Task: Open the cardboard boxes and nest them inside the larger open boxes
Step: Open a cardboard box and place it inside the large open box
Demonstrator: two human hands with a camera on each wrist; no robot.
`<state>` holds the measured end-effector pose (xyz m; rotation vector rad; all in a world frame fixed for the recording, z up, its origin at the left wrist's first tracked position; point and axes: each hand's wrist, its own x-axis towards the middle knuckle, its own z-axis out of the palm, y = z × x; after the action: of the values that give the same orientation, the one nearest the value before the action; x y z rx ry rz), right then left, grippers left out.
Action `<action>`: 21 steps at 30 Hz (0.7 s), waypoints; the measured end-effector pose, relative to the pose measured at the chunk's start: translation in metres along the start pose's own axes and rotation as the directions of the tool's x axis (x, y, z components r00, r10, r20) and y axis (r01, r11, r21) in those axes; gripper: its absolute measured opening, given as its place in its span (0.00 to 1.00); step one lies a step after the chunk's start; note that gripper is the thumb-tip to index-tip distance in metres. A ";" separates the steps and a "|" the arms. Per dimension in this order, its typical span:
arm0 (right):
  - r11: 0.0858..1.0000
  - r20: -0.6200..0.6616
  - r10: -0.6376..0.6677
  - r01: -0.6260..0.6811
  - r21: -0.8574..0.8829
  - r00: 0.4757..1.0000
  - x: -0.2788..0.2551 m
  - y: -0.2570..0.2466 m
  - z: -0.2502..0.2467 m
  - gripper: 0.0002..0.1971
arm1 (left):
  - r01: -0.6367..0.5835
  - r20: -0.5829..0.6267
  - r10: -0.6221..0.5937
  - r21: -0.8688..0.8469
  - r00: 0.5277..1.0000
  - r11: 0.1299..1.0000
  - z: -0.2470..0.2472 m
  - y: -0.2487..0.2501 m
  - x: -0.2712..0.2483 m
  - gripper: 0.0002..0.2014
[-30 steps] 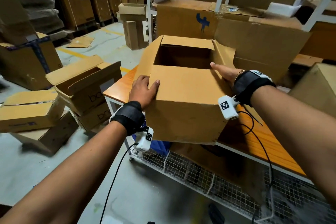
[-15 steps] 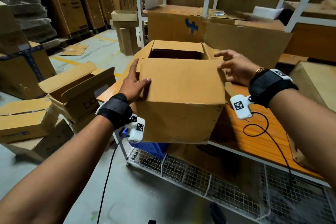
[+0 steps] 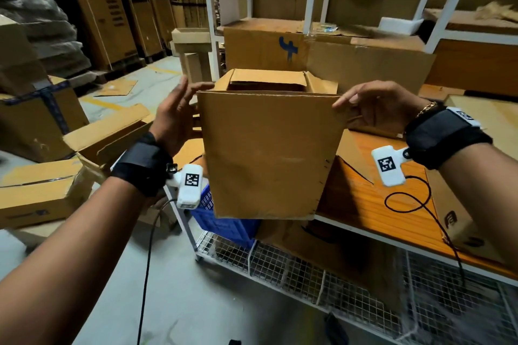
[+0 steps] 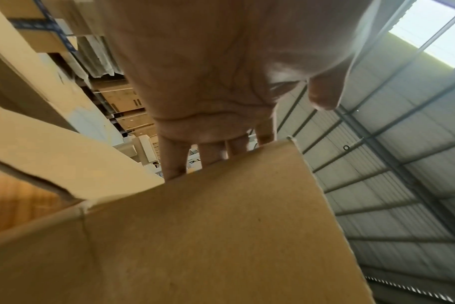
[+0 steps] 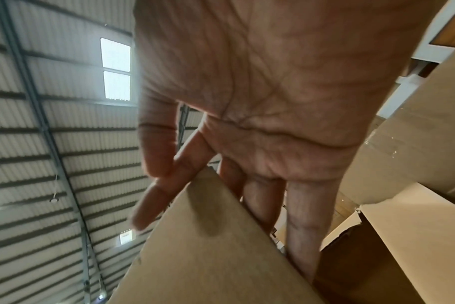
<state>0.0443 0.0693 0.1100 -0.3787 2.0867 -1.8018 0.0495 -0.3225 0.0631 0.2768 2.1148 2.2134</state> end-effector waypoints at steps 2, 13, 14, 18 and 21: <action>0.998 0.110 -0.002 -0.005 0.058 0.994 -0.008 0.005 -0.002 0.13 | 0.040 0.058 -0.038 -0.028 0.998 0.999 -0.004 0.001 -0.009 0.36; 0.888 0.344 0.228 -0.049 -0.457 0.911 -0.010 0.054 0.041 0.19 | 0.012 0.158 -0.256 0.831 0.954 0.557 0.015 -0.037 -0.021 0.09; 0.878 0.322 0.222 -0.045 -0.476 0.920 -0.011 0.055 0.046 0.28 | -0.022 0.119 -0.200 0.902 0.973 0.431 0.021 -0.041 -0.023 0.17; 0.868 0.086 0.083 -0.029 -0.496 0.993 -0.006 0.059 0.059 0.21 | -0.028 0.039 -0.131 0.996 0.991 0.084 0.024 -0.067 -0.018 0.47; 0.614 -0.090 -0.039 -0.047 -0.788 0.995 0.007 0.070 0.066 0.08 | -0.029 0.030 -0.114 0.999 0.993 0.016 0.020 -0.086 -0.011 0.43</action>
<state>0.0683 0.0179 0.0318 -0.5001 2.8671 -0.7636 0.0578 -0.3004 -0.0224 0.3222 3.0886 0.0758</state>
